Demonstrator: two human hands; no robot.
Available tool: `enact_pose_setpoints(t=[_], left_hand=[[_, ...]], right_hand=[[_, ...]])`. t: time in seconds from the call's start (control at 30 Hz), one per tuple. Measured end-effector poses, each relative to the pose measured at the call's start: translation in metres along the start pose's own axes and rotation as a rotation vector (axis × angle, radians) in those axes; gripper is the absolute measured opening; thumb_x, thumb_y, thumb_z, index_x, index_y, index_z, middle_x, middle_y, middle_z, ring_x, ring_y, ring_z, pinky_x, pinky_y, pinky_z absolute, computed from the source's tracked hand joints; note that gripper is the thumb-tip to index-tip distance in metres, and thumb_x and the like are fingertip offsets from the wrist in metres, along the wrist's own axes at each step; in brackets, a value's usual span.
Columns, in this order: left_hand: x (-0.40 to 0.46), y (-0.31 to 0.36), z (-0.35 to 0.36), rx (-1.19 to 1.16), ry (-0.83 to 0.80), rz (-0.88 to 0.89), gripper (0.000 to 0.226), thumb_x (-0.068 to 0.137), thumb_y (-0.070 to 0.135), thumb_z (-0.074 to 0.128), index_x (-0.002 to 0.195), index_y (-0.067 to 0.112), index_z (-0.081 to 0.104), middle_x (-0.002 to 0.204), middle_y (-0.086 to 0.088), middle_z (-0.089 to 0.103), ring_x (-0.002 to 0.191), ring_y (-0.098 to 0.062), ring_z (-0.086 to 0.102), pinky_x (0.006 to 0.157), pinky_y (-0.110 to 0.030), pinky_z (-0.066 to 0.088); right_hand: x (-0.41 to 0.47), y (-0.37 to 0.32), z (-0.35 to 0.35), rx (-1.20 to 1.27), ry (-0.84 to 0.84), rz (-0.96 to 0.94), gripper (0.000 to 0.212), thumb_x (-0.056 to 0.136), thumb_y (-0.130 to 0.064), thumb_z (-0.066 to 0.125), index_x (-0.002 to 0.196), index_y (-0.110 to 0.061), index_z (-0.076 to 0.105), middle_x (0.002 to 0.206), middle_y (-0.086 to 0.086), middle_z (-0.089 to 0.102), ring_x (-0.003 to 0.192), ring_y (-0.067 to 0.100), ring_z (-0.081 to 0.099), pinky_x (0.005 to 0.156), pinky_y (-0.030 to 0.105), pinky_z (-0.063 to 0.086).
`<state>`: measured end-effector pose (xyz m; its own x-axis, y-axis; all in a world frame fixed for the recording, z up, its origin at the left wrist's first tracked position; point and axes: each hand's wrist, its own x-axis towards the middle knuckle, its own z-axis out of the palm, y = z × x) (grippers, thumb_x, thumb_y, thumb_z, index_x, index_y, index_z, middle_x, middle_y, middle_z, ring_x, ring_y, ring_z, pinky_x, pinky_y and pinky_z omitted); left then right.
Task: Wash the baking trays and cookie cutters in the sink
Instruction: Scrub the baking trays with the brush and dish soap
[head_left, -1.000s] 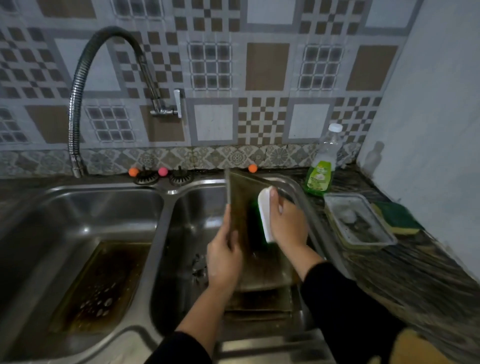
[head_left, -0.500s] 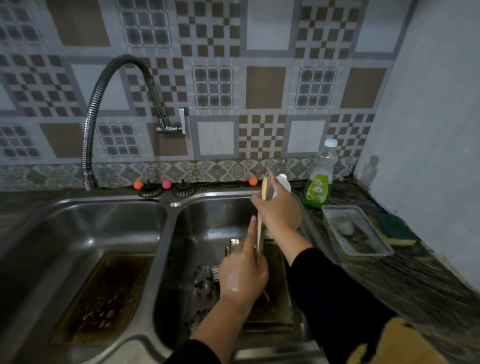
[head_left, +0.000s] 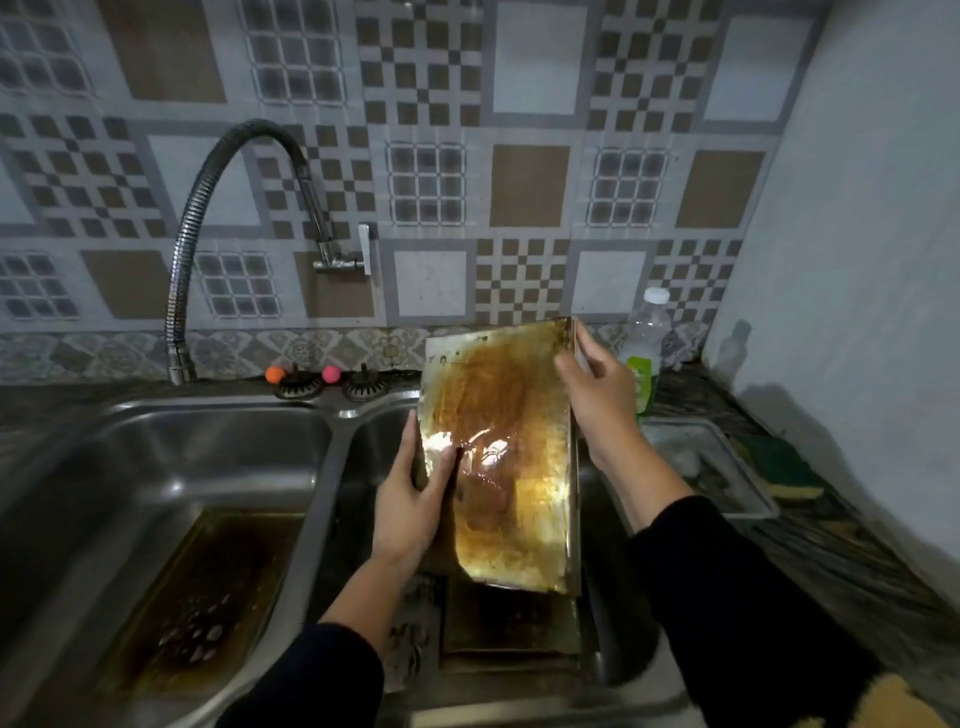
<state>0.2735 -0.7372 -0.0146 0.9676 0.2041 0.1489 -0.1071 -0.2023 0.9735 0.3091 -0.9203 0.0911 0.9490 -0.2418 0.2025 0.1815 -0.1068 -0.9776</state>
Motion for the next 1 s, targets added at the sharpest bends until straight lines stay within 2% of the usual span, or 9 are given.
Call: enact_pose_setpoints(t=[0.13,0.3,0.4,0.57,0.63,0.73,0.8,0.9,1.0], left_hand=[[0.000,0.000,0.001,-0.086,0.061,0.083,0.066,0.088,0.040,0.060,0.146,0.040,0.030,0.134,0.018,0.051,0.112,0.007,0.053,0.088,-0.009,0.047],[0.002,0.012,0.005,-0.117,0.096,0.152,0.063,0.089,0.036,0.062,0.144,0.041,0.033,0.122,0.035,0.050,0.119,0.004,0.052,0.098,-0.020,0.047],[0.006,0.009,0.002,-0.088,0.178,0.162,0.067,0.087,0.042,0.062,0.147,0.035,0.033,0.136,0.022,0.049,0.125,0.000,0.049,0.102,-0.022,0.043],[0.008,0.012,0.003,-0.031,0.269,0.174,0.060,0.094,0.030,0.058,0.149,0.029,0.032,0.132,0.024,0.043,0.110,0.028,0.039,0.091,0.003,0.034],[0.014,0.014,0.006,-0.032,0.285,0.168,0.056,0.097,0.032,0.053,0.148,0.034,0.031,0.134,0.023,0.045,0.112,0.024,0.043,0.098,-0.006,0.038],[0.025,0.020,0.007,-0.029,0.334,0.168,0.050,0.098,0.037,0.048,0.145,0.042,0.032,0.142,0.010,0.050,0.127,-0.003,0.050,0.108,-0.035,0.041],[0.022,0.027,0.009,-0.046,0.293,0.190,0.048,0.099,0.034,0.047,0.145,0.040,0.034,0.139,0.011,0.053,0.124,0.000,0.051,0.106,-0.029,0.043],[0.005,0.036,0.020,-0.127,0.139,0.233,0.044,0.100,0.022,0.047,0.141,0.036,0.036,0.131,0.024,0.049,0.114,0.021,0.046,0.097,-0.005,0.038],[-0.004,0.035,0.031,-0.117,0.071,0.220,0.041,0.100,0.030,0.046,0.137,0.044,0.034,0.141,0.018,0.047,0.126,0.011,0.043,0.107,-0.017,0.037]], right_hand=[[0.011,0.014,-0.011,-0.229,0.134,-0.038,0.060,0.088,-0.045,0.063,0.142,-0.028,0.044,0.143,-0.004,0.049,0.127,0.015,0.048,0.087,0.020,0.041],[0.019,0.012,-0.021,-0.345,0.257,-0.049,0.059,0.086,-0.060,0.055,0.136,-0.030,0.051,0.131,-0.002,0.059,0.111,0.017,0.057,0.083,0.027,0.040],[0.030,0.006,-0.029,-0.380,0.262,-0.020,0.053,0.090,-0.058,0.049,0.133,-0.028,0.055,0.125,0.003,0.062,0.107,0.022,0.058,0.077,0.026,0.038],[0.018,0.000,-0.021,-0.454,0.144,-0.182,0.063,0.083,-0.045,0.067,0.141,-0.034,0.044,0.126,-0.004,0.061,0.105,0.011,0.058,0.081,0.024,0.045],[-0.007,0.010,-0.010,-0.593,0.040,-0.272,0.065,0.083,-0.045,0.067,0.142,-0.037,0.040,0.115,0.000,0.066,0.097,0.015,0.062,0.079,0.032,0.052],[-0.062,0.046,0.005,-0.655,-0.047,-0.369,0.065,0.081,-0.042,0.069,0.140,-0.042,0.041,0.113,-0.003,0.068,0.099,0.016,0.064,0.079,0.030,0.052],[-0.072,0.058,0.011,-0.669,-0.016,-0.453,0.064,0.082,-0.043,0.068,0.140,-0.043,0.041,0.114,-0.005,0.067,0.098,0.015,0.064,0.074,0.026,0.051],[-0.020,0.032,0.017,-0.711,0.129,-0.434,0.060,0.089,-0.043,0.060,0.144,-0.037,0.036,0.101,-0.004,0.065,0.082,0.011,0.058,0.063,0.020,0.040],[0.029,0.001,0.013,-0.704,0.200,-0.354,0.059,0.090,-0.044,0.059,0.144,-0.034,0.038,0.108,-0.001,0.067,0.089,0.015,0.060,0.061,0.021,0.038]])
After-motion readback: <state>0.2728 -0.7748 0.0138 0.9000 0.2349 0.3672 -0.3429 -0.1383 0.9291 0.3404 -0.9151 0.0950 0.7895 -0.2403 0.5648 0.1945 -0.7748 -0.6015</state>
